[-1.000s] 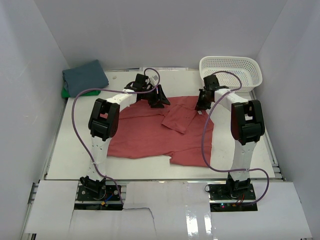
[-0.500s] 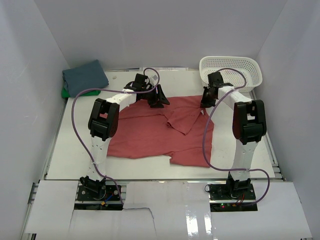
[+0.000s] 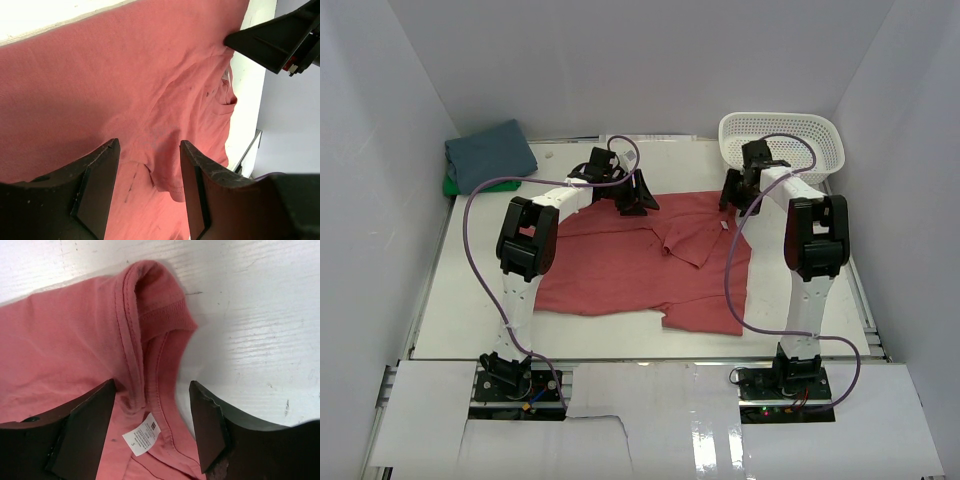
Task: Fold and stack the t-shirts
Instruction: Fold the flattened tshirt in 1/3 of the way
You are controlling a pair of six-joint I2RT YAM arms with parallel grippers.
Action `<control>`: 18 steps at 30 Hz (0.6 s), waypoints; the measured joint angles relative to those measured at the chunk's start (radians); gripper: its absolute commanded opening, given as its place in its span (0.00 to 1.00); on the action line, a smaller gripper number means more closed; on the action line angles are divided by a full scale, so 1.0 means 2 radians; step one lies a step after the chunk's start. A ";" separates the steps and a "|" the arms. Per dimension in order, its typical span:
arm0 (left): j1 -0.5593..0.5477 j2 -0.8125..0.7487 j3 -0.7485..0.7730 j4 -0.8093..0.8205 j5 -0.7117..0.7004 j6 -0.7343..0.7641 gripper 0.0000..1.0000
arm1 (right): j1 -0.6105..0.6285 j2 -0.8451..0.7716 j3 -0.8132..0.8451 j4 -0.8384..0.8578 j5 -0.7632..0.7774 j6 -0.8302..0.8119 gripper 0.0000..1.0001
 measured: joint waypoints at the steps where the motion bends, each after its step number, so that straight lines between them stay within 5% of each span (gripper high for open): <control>1: 0.000 0.000 -0.001 0.000 0.000 0.000 0.62 | 0.000 -0.001 0.000 -0.003 0.001 -0.001 0.68; 11: 0.000 -0.004 -0.017 0.000 -0.001 -0.002 0.62 | 0.048 -0.126 -0.064 -0.023 0.007 -0.035 0.66; 18: 0.000 -0.031 -0.050 -0.007 -0.005 -0.002 0.62 | 0.100 -0.256 -0.211 -0.007 -0.063 -0.014 0.63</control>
